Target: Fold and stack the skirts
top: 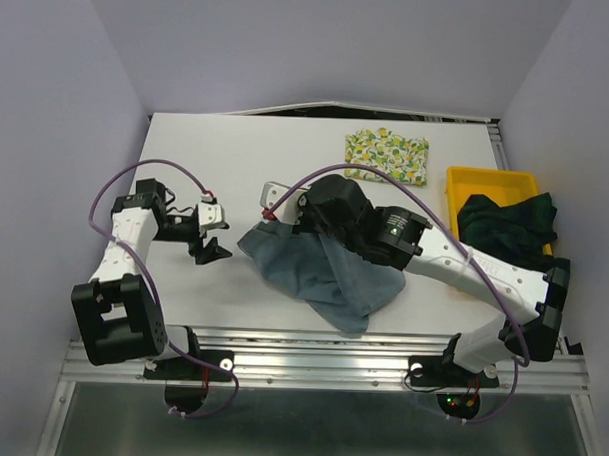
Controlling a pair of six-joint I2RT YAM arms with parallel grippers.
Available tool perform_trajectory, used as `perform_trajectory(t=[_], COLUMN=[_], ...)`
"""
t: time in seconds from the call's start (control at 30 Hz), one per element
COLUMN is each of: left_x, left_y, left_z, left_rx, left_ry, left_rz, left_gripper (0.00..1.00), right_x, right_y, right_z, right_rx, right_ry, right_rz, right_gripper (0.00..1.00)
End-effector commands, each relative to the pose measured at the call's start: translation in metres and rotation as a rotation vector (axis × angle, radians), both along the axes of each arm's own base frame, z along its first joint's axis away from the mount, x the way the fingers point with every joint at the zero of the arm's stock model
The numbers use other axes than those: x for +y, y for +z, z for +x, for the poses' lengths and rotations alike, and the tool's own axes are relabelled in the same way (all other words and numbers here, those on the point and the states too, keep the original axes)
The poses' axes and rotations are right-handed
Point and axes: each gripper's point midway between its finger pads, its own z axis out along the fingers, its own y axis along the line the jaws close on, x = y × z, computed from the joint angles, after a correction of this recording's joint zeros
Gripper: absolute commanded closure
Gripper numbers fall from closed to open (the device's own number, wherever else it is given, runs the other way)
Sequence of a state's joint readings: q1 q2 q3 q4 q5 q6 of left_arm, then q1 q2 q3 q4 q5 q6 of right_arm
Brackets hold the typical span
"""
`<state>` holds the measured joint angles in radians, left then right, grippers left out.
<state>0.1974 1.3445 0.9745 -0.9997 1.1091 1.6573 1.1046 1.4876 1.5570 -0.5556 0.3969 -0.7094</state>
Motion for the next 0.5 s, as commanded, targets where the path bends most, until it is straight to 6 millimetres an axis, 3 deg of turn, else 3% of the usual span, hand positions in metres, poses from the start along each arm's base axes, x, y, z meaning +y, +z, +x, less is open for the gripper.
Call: perform_trajectory(t=[0.0, 0.1, 0.17, 0.27, 0.33, 0.43, 0.47], left_x=[-0.01, -0.024, -0.033, -0.048, -0.052, -0.05, -0.048], left_y=[0.019, 0.013, 0.006, -0.006, -0.007, -0.005, -0.004], left_z=[0.023, 0.026, 0.013, 0.009, 0.023, 0.028, 0.029], left_rx=[-0.064, -0.029, 0.025, 0.075, 0.033, 0.043, 0.039], left_ry=[0.008, -0.043, -0.107, -0.145, -0.123, -0.066, -0.061], left_rz=[-0.05, -0.054, -0.048, -0.058, -0.062, -0.056, -0.038], left_gripper=[0.2, 0.2, 0.21, 0.22, 0.24, 0.38, 0.51], right_x=[0.0, -0.001, -0.001, -0.001, -0.002, -0.005, -0.008], right_y=[0.05, 0.054, 0.055, 0.059, 0.059, 0.062, 0.065], right_z=[0.009, 0.01, 0.01, 0.01, 0.01, 0.011, 0.011], right_rx=[-0.077, -0.084, -0.084, -0.086, -0.087, -0.095, -0.104], right_ry=[-0.04, -0.047, -0.053, -0.056, -0.058, -0.068, -0.08], right_rz=[0.128, 0.134, 0.138, 0.15, 0.151, 0.152, 0.152], right_gripper=[0.99, 0.99, 0.99, 0.99, 0.99, 0.99, 0.99])
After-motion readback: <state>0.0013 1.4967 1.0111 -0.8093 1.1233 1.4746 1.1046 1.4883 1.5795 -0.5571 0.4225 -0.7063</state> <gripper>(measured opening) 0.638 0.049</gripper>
